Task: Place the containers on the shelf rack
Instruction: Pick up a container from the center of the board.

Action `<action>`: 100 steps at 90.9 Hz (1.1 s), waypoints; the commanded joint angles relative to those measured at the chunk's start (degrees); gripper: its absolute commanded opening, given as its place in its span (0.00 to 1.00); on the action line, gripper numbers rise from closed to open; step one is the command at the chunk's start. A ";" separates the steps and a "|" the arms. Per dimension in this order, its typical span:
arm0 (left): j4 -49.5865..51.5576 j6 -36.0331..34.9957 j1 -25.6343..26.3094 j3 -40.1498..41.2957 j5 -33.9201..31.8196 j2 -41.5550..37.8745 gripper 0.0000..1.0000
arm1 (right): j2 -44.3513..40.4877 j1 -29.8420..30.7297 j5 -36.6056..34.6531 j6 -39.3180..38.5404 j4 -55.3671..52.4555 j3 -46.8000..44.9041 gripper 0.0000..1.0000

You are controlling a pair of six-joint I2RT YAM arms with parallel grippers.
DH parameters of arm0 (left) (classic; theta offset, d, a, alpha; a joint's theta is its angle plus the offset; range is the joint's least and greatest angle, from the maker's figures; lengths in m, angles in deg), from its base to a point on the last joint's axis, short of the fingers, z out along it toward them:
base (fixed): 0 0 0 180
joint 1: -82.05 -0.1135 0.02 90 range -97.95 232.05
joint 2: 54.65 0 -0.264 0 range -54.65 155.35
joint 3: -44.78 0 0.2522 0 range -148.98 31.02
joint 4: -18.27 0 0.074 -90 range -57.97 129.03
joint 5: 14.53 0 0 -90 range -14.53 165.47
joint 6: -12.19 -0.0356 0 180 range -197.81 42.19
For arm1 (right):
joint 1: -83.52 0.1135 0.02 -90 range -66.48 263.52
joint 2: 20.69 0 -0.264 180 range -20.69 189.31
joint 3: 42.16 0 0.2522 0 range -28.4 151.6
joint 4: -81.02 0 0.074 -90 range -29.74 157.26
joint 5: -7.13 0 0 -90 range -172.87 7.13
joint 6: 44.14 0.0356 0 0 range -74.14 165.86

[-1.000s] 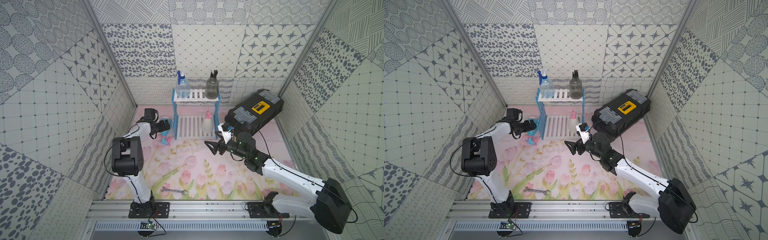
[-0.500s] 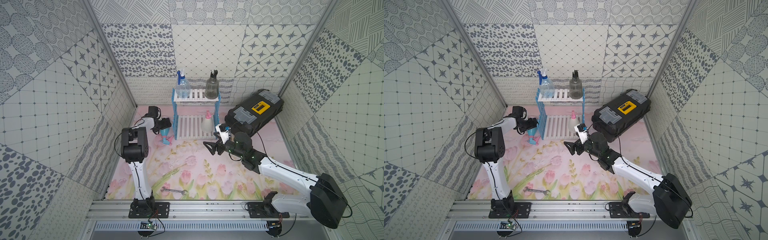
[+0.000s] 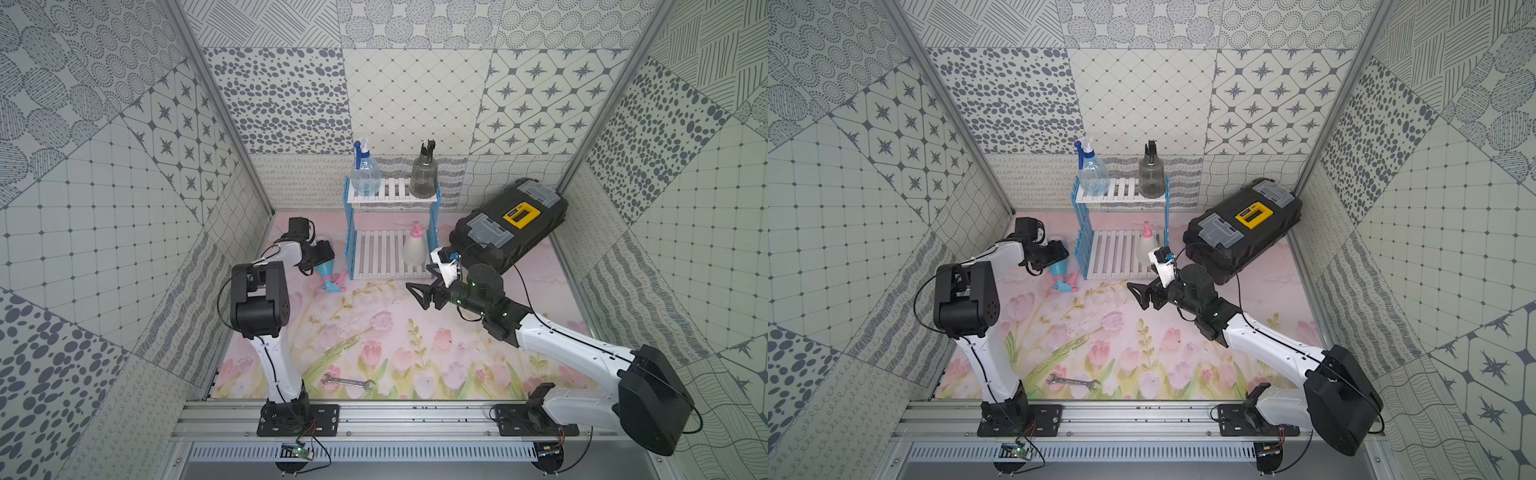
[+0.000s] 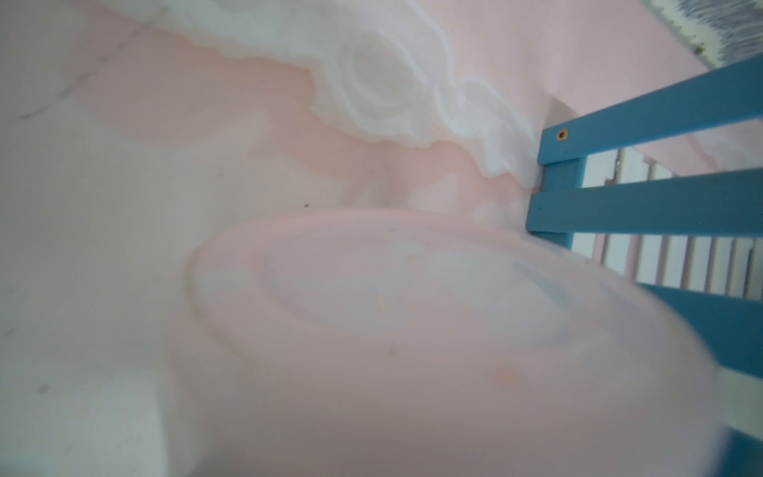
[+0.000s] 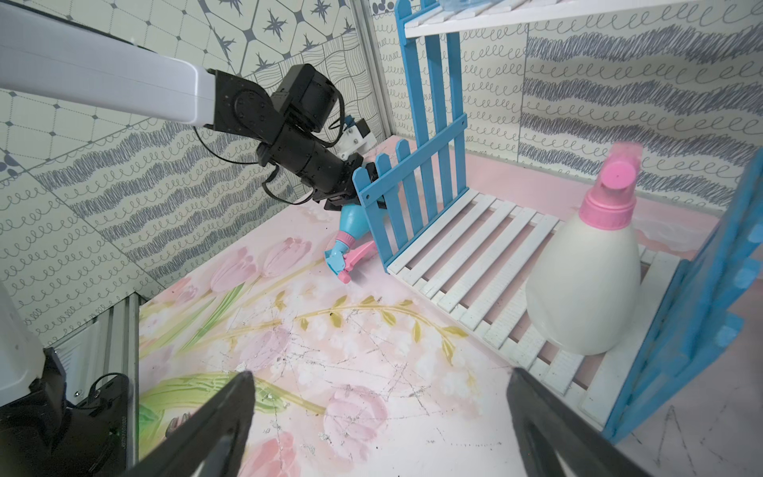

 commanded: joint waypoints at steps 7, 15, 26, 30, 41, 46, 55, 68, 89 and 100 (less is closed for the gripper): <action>-4.61 11.29 -6.00 16.87 0.19 -18.98 0.66 | 0.67 0.02 1.15 0.61 4.51 2.11 0.97; -3.79 13.13 -7.53 23.68 1.46 -26.94 0.66 | 1.31 -0.08 2.78 0.92 5.73 3.64 0.97; 0.49 14.21 -7.90 28.62 5.67 -37.97 0.66 | 0.82 -0.08 4.70 1.28 7.20 4.75 0.97; 2.91 14.76 -7.89 29.15 8.80 -40.75 0.66 | 0.37 -0.07 5.02 0.97 7.95 4.57 0.97; 10.58 16.09 -7.54 30.66 18.25 -47.25 0.63 | -1.45 -0.03 5.81 -1.99 8.90 3.59 0.97; 13.76 16.05 -7.09 31.29 21.43 -50.01 0.62 | -2.28 0.05 6.67 -3.98 8.80 3.09 0.97; 20.30 15.20 -5.27 31.33 25.23 -53.64 0.61 | -4.31 0.03 7.59 -8.09 8.86 2.00 0.97; 27.36 14.89 0.71 31.27 28.49 -55.85 0.61 | -6.06 1.19 8.57 -13.69 7.37 1.38 0.97; 32.10 15.54 7.37 33.20 32.56 -56.20 0.60 | -5.71 12.90 0.31 -32.39 -2.60 4.31 0.97; 31.91 15.26 9.63 33.67 33.72 -54.32 0.60 | -3.12 19.90 -4.14 -39.69 -4.63 5.86 0.97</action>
